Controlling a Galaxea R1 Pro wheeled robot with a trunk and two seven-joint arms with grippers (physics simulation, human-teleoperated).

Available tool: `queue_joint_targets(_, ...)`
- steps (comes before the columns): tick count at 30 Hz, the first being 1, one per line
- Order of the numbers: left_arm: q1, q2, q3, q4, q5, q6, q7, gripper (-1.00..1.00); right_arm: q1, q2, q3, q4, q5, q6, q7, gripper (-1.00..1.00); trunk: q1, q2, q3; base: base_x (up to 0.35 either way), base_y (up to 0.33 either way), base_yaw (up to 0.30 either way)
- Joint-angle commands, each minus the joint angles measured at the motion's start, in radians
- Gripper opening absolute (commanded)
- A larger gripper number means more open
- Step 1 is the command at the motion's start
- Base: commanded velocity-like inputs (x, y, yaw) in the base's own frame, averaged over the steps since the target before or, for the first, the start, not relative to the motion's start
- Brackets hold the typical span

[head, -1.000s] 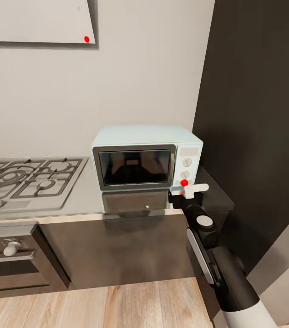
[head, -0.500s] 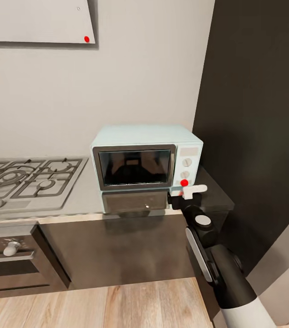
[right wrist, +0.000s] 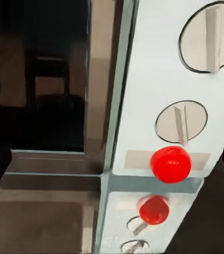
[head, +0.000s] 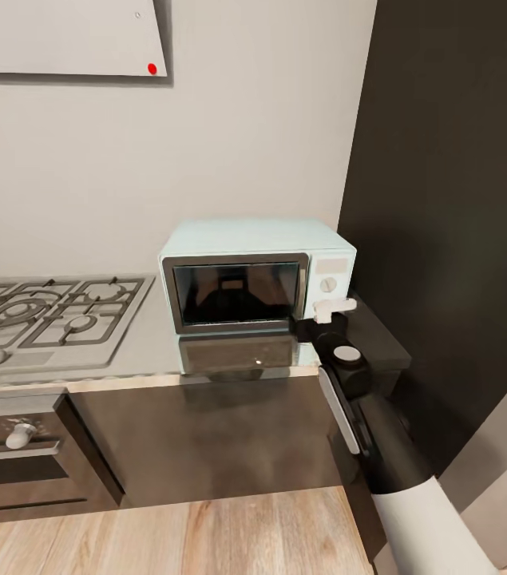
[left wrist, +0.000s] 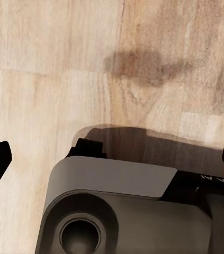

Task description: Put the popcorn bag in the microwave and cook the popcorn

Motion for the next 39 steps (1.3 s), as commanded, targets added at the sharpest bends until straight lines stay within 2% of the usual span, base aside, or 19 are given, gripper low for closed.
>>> queue_joint_targets(1, 0.0, 0.0, 0.003, 0.001, 0.001, -0.003, -0.001, 1.0, -0.015, 0.006, 0.001, 0.025, 0.0, 0.005, -0.006, 1.0, 0.0, 0.0, -0.001, 0.0, 0.0, 0.0)
queue_joint_targets(5, 0.0, 0.0, 0.003, 0.001, 0.001, -0.003, -0.001, 1.0, -0.065, 0.011, -0.002, 0.111, -0.003, -0.008, -0.006, 1.0, 0.0, 0.0, -0.001, 0.0, 0.0, 0.0)
queue_joint_targets(13, 0.0, 0.0, 0.003, 0.001, 0.001, -0.003, -0.001, 1.0, -0.08, 0.014, -0.004, 0.15, -0.003, -0.016, -0.006, 1.0, 0.0, 0.0, -0.001, 0.0, 0.0, 0.0)
queue_joint_targets(17, 0.0, 0.0, 0.003, 0.001, 0.001, -0.003, -0.001, 1.0, -0.126, 0.013, -0.007, 0.237, -0.004, -0.083, -0.006, 1.0, 0.0, 0.0, -0.001, 0.0, 0.0, 0.0)
queue_joint_targets(20, 0.0, 0.0, 0.003, 0.001, 0.001, -0.003, -0.001, 1.0, -0.141, 0.013, -0.008, 0.264, -0.004, -0.099, -0.006, 1.0, 0.0, 0.0, -0.001, 0.0, 0.0, 0.0)
queue_joint_targets(37, 0.0, 0.0, 0.003, 0.001, 0.001, -0.003, -0.001, 1.0, -0.173, 0.016, -0.022, 0.267, -0.003, -0.102, -0.007, 1.0, 0.0, 0.0, -0.001, 0.0, 0.0, 0.0)
queue_joint_targets(39, 0.0, 0.0, 0.003, 0.001, 0.001, -0.003, -0.001, 1.0, -0.178, 0.022, -0.022, 0.267, -0.003, -0.102, -0.007, 1.0, 0.0, 0.0, -0.001, 0.0, 0.0, 0.0)
